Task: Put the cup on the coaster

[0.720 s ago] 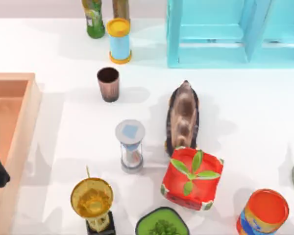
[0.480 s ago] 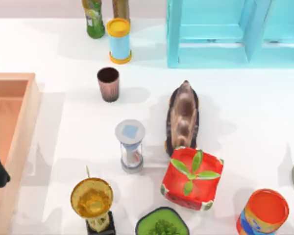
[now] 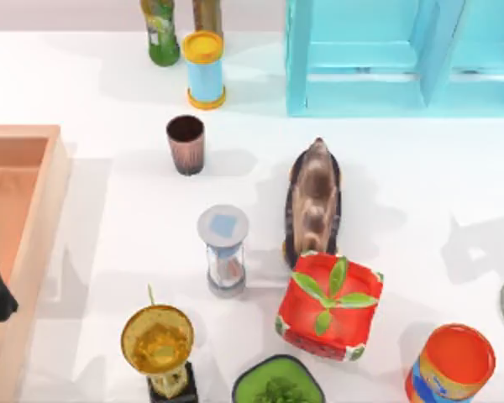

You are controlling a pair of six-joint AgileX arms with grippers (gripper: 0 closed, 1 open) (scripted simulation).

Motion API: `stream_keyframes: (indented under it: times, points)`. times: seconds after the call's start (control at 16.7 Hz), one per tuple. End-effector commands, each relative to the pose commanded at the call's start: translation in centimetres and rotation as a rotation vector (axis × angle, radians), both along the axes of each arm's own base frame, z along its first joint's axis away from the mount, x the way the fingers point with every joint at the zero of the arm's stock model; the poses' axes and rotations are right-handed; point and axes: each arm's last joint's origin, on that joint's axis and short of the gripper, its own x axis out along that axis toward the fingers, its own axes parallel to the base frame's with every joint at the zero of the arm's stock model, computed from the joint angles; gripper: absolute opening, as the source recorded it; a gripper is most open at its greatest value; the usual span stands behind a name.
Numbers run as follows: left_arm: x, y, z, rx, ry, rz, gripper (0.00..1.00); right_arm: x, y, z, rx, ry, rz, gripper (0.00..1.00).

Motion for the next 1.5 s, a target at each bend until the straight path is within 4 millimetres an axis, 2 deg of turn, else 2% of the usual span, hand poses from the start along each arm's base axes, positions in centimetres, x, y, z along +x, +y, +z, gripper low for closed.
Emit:
stream_keyframes:
  times: [0.18, 0.36, 0.48, 0.6, 0.78, 0.9, 1.02, 1.26, 1.5]
  points:
    - [0.0, 0.0, 0.0, 0.000, 0.000, 0.000, 1.00, 3.7, 1.5, 5.0, -0.094, 0.094, 0.133, 1.00]
    - [0.0, 0.0, 0.0, 0.000, 0.000, 0.000, 1.00, 9.2, 4.0, 8.8, -0.190, 0.191, 0.295, 1.00]
    - [0.0, 0.0, 0.0, 0.000, 0.000, 0.000, 1.00, 13.4, 6.2, 10.2, -0.250, 0.253, 0.414, 1.00]
    - [0.0, 0.0, 0.0, 0.000, 0.000, 0.000, 1.00, 17.9, 8.9, 10.5, -0.305, 0.312, 0.539, 1.00]
    - [0.0, 0.0, 0.0, 0.000, 0.000, 0.000, 1.00, 24.0, 13.5, 8.6, -0.371, 0.394, 0.727, 1.00]
    - [0.0, 0.0, 0.0, 0.000, 0.000, 0.000, 1.00, 27.3, 16.6, 6.2, -0.403, 0.441, 0.847, 1.00]
    - [0.0, 0.0, 0.0, 0.000, 0.000, 0.000, 1.00, 29.8, 19.4, 3.2, -0.426, 0.482, 0.957, 1.00]
    - [0.0, 0.0, 0.0, 0.000, 0.000, 0.000, 1.00, 32.5, 23.7, -2.9, -0.448, 0.541, 1.131, 1.00]
    - [0.0, 0.0, 0.0, 0.000, 0.000, 0.000, 1.00, 33.3, 25.7, -6.7, -0.452, 0.569, 1.222, 1.00]
